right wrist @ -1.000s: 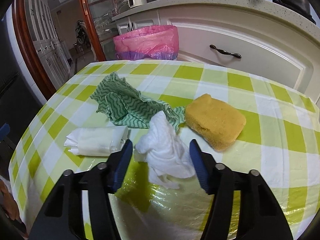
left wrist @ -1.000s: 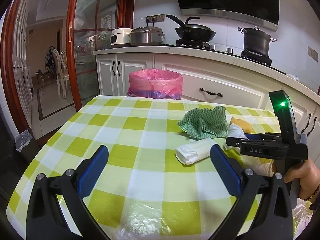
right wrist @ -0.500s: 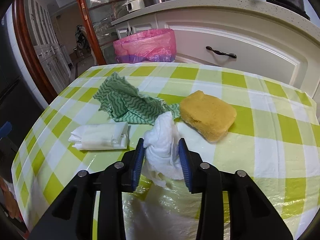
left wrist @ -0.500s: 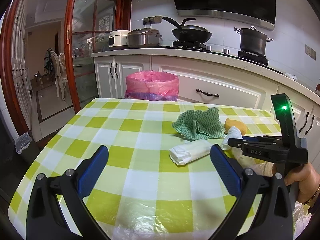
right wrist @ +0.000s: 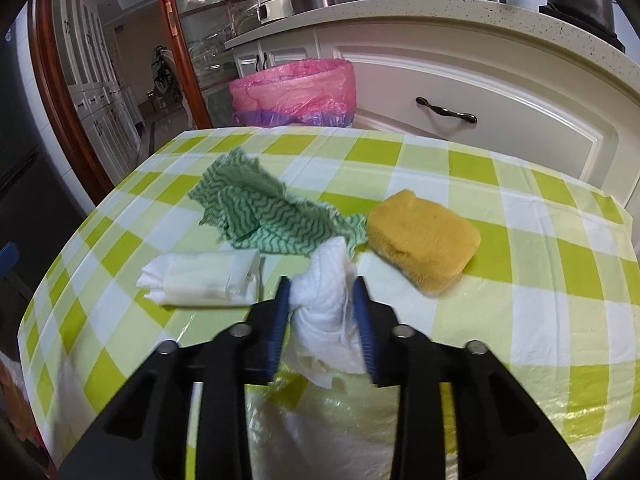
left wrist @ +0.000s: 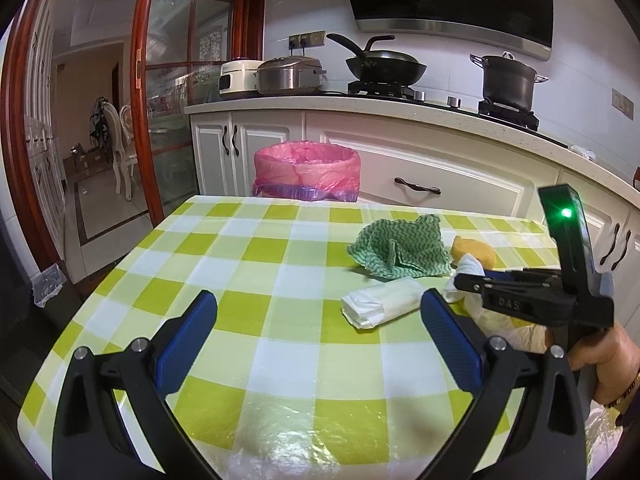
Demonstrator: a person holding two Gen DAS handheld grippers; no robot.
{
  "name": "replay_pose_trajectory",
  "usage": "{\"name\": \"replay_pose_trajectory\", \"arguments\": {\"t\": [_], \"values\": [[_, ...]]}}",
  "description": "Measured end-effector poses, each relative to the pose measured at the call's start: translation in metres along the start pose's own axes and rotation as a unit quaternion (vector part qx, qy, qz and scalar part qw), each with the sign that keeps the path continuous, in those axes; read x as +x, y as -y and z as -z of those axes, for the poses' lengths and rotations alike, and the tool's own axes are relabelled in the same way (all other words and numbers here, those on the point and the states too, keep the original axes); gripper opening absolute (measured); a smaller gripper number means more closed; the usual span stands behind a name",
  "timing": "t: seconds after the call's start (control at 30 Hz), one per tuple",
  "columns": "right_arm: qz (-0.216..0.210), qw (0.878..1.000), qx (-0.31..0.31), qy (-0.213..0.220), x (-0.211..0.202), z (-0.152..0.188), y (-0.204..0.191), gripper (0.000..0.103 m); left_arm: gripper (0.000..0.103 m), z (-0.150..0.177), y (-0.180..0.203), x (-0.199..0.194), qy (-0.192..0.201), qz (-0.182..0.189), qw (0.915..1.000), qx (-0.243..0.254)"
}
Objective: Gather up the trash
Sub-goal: 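Grasp the white wrapped pad with the left tool while the right tool holds the cloth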
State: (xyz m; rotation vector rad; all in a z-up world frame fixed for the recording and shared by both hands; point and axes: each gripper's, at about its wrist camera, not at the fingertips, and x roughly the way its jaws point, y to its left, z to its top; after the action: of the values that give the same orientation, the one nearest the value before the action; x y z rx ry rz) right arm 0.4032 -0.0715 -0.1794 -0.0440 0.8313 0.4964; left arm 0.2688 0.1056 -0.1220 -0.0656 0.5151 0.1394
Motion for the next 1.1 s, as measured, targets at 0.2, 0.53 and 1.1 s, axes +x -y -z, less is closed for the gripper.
{"name": "replay_pose_trajectory", "arguments": {"t": [0.2,0.53,1.1], "values": [[-0.013,1.000,0.016,0.024,-0.021,0.011,0.005,0.021,0.098,-0.002,0.007,0.018,-0.015,0.011,0.9998,0.010],[-0.011,0.998,0.027,0.051,-0.063,0.027,0.007,0.021,0.098,-0.008,0.031,0.083,-0.073,0.041,0.9962,0.023],[-0.006,0.994,0.063,0.092,-0.087,0.027,0.025,0.021,0.093,-0.011,0.046,0.137,-0.125,0.068,0.9891,0.039]]}}
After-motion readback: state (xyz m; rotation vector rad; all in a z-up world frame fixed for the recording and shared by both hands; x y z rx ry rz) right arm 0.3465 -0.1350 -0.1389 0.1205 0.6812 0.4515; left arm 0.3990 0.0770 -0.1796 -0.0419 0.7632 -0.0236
